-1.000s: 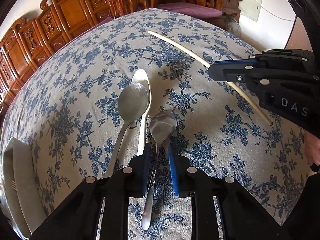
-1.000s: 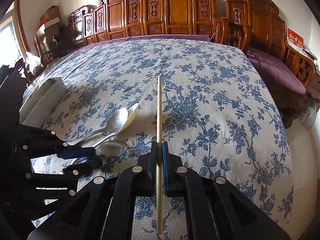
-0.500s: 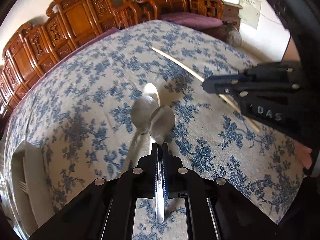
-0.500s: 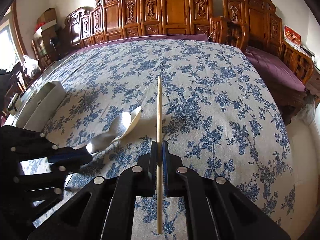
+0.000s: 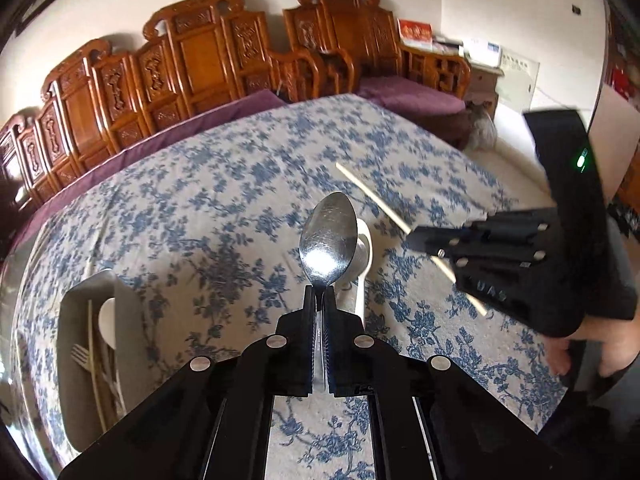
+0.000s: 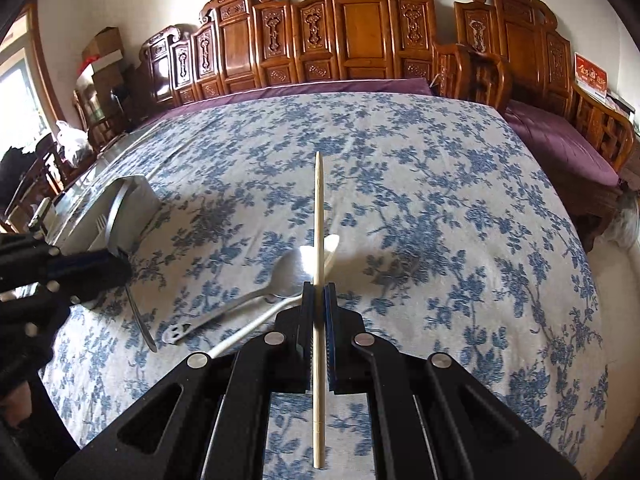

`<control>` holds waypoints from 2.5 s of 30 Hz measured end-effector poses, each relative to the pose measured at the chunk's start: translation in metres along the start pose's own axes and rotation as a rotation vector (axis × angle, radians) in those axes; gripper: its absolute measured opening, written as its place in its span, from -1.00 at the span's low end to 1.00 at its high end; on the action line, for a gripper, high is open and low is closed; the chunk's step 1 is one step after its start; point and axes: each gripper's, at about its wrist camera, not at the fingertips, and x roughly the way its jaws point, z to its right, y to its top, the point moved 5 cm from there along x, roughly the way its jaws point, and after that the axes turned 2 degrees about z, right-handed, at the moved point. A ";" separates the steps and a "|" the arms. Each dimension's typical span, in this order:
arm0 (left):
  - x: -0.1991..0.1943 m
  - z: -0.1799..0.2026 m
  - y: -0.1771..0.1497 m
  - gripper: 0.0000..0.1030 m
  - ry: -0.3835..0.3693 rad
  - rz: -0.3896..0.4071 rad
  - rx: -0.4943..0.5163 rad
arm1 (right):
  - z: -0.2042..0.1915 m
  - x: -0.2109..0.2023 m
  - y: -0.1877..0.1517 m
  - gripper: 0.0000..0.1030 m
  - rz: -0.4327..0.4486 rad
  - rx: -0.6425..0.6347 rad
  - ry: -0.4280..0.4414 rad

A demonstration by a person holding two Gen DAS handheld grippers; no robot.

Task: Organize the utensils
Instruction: 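Lower the metal spoon into the tray and open the left gripper while the right gripper carries the chopstick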

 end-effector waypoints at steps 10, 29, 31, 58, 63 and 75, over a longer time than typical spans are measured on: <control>-0.038 -0.027 0.004 -0.94 0.028 0.071 -0.058 | -0.031 -0.011 0.005 -0.88 0.030 -0.021 0.016; -0.099 -0.123 -0.007 -0.94 0.197 0.123 -0.163 | -0.091 -0.034 0.008 -0.88 0.084 -0.075 0.041; -0.102 -0.136 -0.011 -0.94 0.220 0.121 -0.175 | -0.101 -0.035 0.006 -0.88 0.087 -0.086 0.048; -0.024 -0.222 -0.082 -0.94 0.282 -0.120 -0.254 | -0.168 -0.012 -0.004 -0.88 0.070 -0.166 0.086; -0.015 -0.224 -0.086 -0.97 0.255 -0.147 -0.272 | -0.172 -0.015 0.001 -0.88 0.079 -0.178 0.081; -0.050 -0.237 -0.089 -0.96 0.238 -0.107 -0.256 | -0.211 -0.009 0.022 -0.88 0.082 -0.160 0.141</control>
